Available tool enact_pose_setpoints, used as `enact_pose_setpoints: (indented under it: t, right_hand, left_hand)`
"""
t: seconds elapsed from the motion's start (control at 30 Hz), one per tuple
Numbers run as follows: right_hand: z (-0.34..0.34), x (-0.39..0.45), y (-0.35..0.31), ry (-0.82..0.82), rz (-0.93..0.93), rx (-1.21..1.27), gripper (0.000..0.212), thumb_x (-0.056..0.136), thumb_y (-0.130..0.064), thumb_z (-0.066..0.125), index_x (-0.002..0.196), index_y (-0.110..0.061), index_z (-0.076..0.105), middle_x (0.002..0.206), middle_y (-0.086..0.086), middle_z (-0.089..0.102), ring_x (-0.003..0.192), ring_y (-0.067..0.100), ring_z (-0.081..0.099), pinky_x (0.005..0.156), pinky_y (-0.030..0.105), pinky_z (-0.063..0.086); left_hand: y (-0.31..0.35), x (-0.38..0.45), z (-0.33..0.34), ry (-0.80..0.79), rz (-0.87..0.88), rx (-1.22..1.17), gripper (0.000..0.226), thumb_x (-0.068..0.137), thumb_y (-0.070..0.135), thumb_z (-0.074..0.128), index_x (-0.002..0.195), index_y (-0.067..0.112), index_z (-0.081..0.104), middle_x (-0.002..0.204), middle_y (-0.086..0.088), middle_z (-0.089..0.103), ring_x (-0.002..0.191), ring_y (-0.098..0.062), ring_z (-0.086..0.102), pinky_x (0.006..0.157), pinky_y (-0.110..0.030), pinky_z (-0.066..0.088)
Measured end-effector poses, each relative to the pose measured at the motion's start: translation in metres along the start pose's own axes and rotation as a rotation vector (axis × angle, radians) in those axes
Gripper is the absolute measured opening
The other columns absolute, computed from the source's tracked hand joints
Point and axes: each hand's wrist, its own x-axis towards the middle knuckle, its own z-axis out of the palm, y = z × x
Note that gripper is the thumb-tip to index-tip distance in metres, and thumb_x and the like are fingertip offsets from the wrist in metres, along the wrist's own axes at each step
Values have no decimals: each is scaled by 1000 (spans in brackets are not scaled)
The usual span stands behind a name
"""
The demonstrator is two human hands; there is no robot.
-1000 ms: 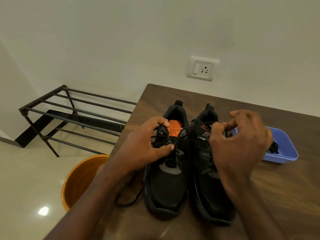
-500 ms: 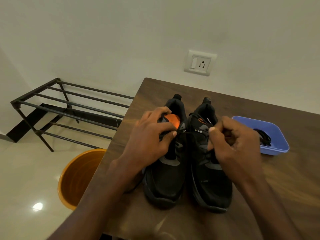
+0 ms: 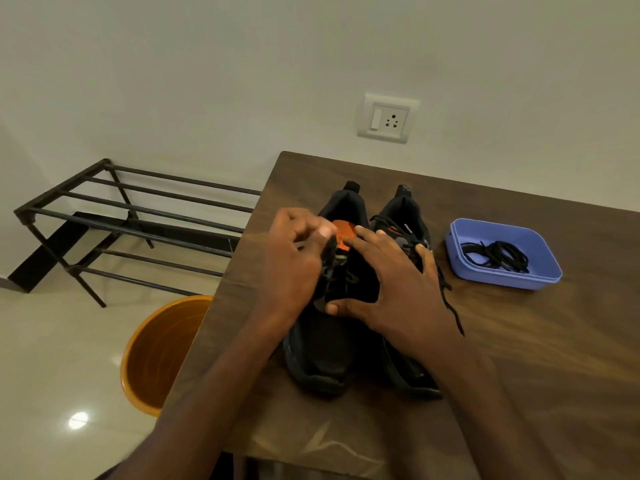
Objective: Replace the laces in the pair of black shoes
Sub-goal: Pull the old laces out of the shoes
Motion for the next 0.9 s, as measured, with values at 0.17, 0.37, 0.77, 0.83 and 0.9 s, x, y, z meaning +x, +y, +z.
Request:
enact_pose_setpoints:
  t: [0.17,0.37,0.77,0.83,0.9]
  right_hand:
    - [3,-2,3,24,-23,77,101,74,-75,70,158,-49,20,168,-29,8,149,-9,-5,123,48,-18]
    - [5,1,9,38,-19,79,111,72,-82,66,161,-45,12,169,-26,8,146,-12,-7,125,47,-17]
    - [4,0,9,59,0,106,109,69,-80,71,158,-47,18,168,-25,13,154,-4,2,126,46,-13]
    - [2,1,8,48,9,99,110,70,-79,72,158,-47,16,169,-24,12,155,-1,2,126,47,-13]
    - [1,1,8,37,10,102,110,70,-77,73,158,-47,15,169,-24,11,154,-2,0,126,46,-15]
  left_hand:
    - [-3,3,-16,-115,95,191,14,99,37,64,110,31,71,104,13,69,98,-3,67,84,-21,57]
    - [-8,3,-6,-183,466,516,19,95,25,72,113,23,75,101,8,60,93,-11,59,79,-41,56]
    - [2,2,-2,-24,-10,29,14,100,8,63,94,17,72,92,6,73,91,-7,70,84,-26,59]
    - [3,1,-1,-34,-14,32,15,102,7,60,96,15,70,92,4,72,90,-8,70,85,-31,60]
    - [4,2,-2,-66,46,52,12,103,7,58,99,13,68,88,2,71,86,-11,69,81,-34,60]
